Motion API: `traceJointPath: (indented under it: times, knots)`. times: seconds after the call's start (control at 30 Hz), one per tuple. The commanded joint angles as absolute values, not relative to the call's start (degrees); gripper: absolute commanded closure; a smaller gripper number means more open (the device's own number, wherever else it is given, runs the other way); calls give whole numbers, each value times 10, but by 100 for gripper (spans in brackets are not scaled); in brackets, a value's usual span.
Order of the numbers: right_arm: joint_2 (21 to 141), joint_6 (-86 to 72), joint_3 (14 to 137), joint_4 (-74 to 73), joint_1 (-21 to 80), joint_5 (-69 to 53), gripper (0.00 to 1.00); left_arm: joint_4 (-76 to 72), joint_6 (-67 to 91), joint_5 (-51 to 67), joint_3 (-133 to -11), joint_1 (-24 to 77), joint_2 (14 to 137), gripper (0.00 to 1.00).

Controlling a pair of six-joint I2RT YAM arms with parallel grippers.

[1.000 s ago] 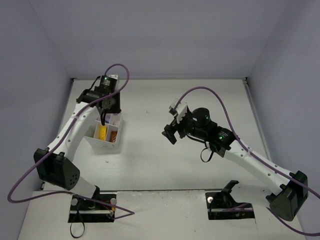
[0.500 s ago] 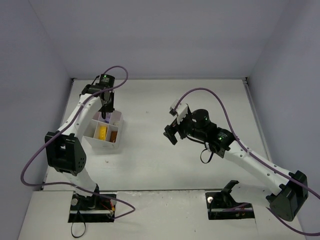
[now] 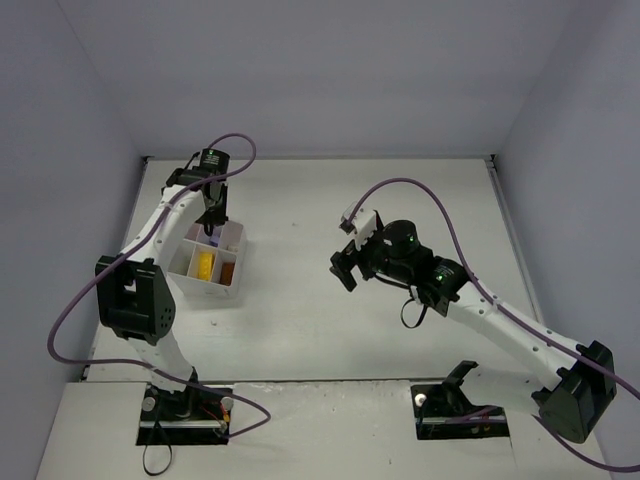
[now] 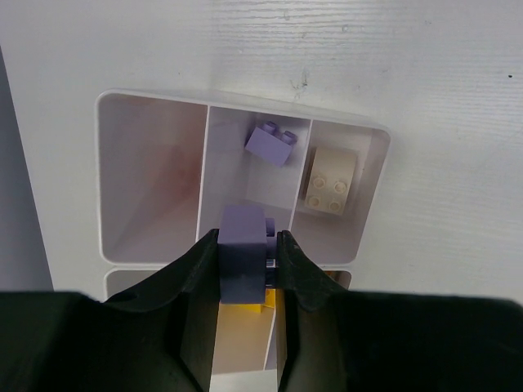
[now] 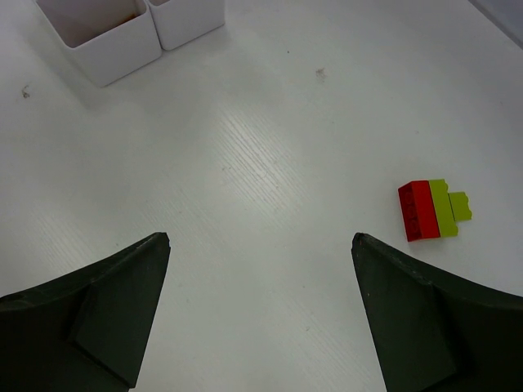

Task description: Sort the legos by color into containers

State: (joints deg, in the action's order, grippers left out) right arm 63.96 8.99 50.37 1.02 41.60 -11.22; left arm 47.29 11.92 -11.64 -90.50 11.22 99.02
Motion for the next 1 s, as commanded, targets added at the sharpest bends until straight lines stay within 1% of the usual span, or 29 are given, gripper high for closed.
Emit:
traceJointPath:
  times: [0.0, 0.43, 0.6, 0.67, 0.8, 0.97]
  knots:
    - [641, 86, 511, 36, 411, -103, 10, 459, 106, -127, -938, 108, 982, 87]
    - [646, 79, 510, 35, 408, -105, 10, 454, 102, -136, -935, 105, 994, 83]
    - [647, 78, 504, 34, 406, -105, 10, 456, 100, -136, -940, 104, 1005, 78]
    - [649, 78, 504, 34, 406, -105, 10, 459, 100, -138, -942, 104, 1008, 77]
    - [650, 78, 504, 35, 403, -105, 10, 456, 100, -141, -940, 103, 1014, 70]
    - [657, 73, 504, 35, 399, -102, 10, 459, 104, -140, -942, 103, 1020, 58]
